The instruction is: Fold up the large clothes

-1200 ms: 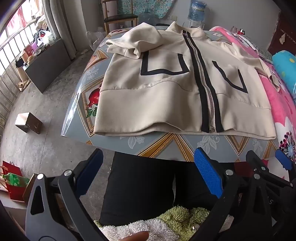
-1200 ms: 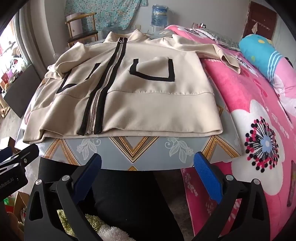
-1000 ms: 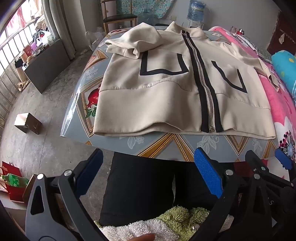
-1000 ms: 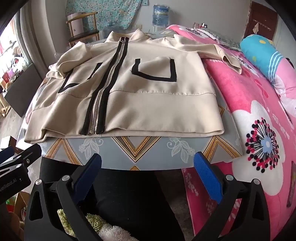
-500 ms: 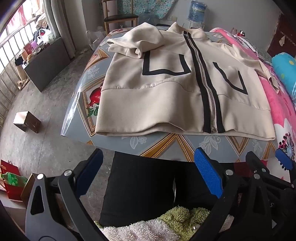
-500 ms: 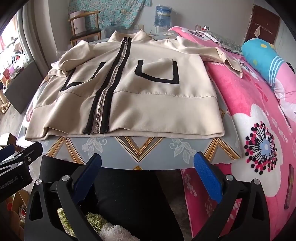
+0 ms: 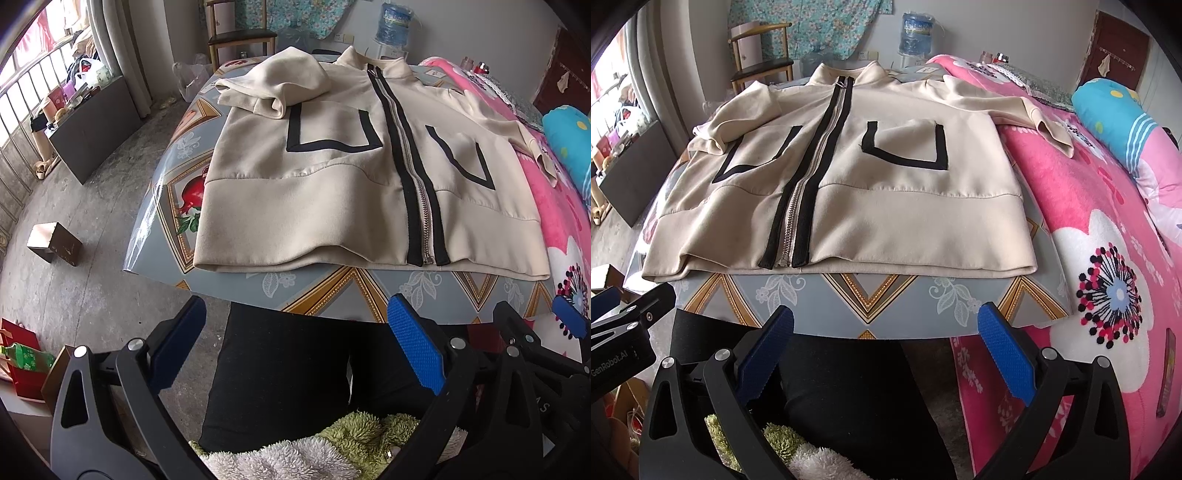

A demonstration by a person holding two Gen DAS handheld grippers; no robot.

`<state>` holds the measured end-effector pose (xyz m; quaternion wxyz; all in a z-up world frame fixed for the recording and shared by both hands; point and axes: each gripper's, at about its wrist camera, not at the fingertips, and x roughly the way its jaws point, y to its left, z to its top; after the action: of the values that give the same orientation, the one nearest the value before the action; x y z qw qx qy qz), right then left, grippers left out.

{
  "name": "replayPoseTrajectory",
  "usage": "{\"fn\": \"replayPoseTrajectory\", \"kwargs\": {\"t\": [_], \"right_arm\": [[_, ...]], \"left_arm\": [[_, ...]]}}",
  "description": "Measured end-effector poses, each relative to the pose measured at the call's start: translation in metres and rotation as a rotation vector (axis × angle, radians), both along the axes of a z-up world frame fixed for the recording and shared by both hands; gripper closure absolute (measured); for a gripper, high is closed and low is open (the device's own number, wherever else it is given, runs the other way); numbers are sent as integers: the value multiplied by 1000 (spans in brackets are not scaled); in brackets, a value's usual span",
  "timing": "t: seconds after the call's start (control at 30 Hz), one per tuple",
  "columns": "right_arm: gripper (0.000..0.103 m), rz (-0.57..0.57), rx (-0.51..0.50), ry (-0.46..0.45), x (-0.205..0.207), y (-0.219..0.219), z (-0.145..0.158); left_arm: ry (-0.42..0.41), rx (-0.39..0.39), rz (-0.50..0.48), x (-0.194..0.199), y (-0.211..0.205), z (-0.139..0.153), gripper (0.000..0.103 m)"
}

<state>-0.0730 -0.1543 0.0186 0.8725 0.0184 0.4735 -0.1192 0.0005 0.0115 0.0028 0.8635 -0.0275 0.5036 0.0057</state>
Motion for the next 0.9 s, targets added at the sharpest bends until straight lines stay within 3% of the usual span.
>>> {"fn": "replayPoseTrajectory", "kwargs": {"t": [0.9], "right_arm": [[6, -7, 9, 4, 2, -2, 1]], "left_arm": [[-5, 2, 1, -1, 1, 2, 8]]}}
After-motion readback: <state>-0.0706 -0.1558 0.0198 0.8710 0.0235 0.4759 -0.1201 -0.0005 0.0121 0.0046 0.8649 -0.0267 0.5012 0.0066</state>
